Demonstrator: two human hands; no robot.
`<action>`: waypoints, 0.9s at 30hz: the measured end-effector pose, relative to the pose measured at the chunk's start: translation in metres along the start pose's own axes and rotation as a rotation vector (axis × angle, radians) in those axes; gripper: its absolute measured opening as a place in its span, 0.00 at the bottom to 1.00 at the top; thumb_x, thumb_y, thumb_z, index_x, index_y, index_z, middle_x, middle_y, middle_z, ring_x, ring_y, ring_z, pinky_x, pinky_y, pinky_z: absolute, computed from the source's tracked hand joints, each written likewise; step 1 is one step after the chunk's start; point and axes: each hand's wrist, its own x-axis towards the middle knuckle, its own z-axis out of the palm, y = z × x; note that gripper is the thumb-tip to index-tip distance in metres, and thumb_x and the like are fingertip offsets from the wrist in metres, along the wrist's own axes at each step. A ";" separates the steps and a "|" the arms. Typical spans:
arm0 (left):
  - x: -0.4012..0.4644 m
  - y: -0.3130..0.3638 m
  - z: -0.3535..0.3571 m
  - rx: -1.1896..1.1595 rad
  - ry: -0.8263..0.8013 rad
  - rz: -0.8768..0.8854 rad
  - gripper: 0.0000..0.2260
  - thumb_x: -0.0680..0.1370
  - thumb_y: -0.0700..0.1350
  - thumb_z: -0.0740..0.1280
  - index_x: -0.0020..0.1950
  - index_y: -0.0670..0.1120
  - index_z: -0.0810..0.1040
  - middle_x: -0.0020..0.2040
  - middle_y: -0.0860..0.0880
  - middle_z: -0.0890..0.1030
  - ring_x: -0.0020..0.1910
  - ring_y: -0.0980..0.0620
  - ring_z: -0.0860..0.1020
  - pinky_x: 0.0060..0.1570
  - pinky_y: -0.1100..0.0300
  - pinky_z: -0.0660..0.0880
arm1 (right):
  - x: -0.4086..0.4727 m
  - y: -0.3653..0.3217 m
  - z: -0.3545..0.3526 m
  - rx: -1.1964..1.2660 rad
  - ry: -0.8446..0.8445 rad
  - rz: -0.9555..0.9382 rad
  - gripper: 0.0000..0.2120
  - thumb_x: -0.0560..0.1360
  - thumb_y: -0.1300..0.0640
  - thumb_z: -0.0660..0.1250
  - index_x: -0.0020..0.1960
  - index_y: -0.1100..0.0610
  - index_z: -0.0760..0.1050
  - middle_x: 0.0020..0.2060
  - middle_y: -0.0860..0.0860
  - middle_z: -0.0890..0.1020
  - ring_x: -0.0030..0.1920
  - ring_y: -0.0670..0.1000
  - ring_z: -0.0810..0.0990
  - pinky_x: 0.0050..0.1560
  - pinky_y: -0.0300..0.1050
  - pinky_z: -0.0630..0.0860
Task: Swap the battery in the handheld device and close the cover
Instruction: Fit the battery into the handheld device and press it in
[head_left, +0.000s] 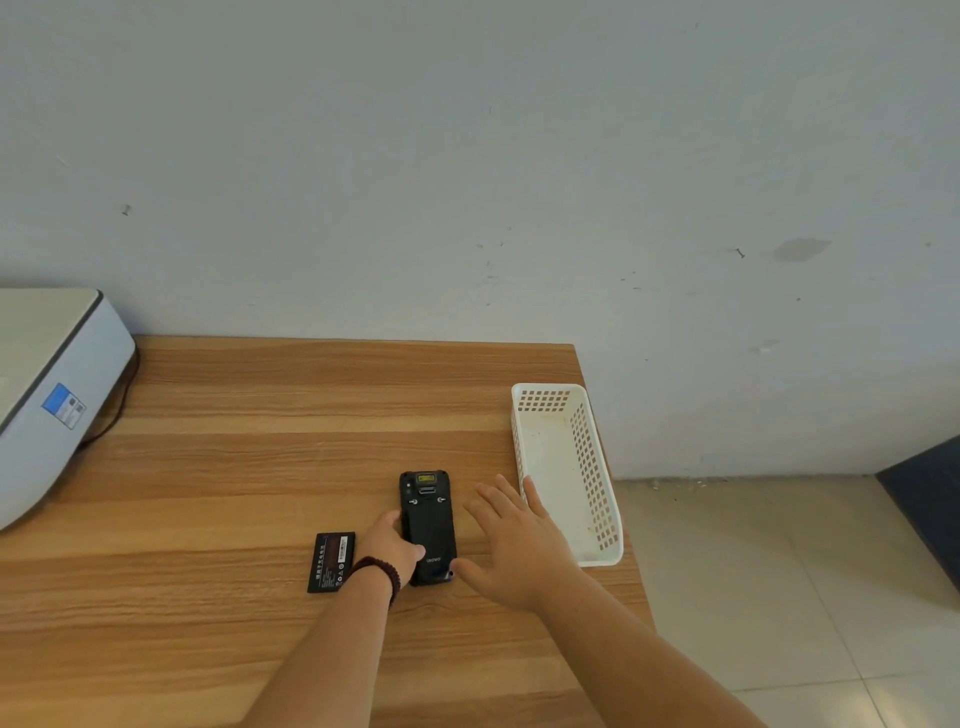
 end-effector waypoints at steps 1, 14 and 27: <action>-0.001 0.000 0.000 0.034 0.013 0.015 0.26 0.75 0.38 0.70 0.72 0.44 0.67 0.60 0.43 0.79 0.56 0.45 0.78 0.50 0.58 0.73 | 0.000 -0.001 0.000 0.001 -0.002 0.000 0.37 0.75 0.34 0.55 0.78 0.49 0.53 0.79 0.48 0.55 0.79 0.51 0.43 0.76 0.55 0.34; -0.002 -0.016 0.005 0.464 0.057 0.224 0.37 0.72 0.56 0.72 0.76 0.48 0.60 0.68 0.48 0.68 0.66 0.47 0.68 0.63 0.50 0.71 | -0.001 -0.008 0.008 0.029 -0.018 0.020 0.37 0.74 0.34 0.55 0.78 0.48 0.52 0.79 0.48 0.55 0.79 0.51 0.43 0.76 0.57 0.35; -0.002 -0.021 -0.038 0.782 0.135 0.430 0.32 0.77 0.62 0.59 0.77 0.51 0.55 0.76 0.50 0.59 0.74 0.48 0.59 0.70 0.49 0.60 | 0.031 -0.036 0.019 0.128 -0.060 0.033 0.35 0.78 0.38 0.57 0.79 0.54 0.54 0.79 0.51 0.53 0.79 0.53 0.44 0.77 0.51 0.44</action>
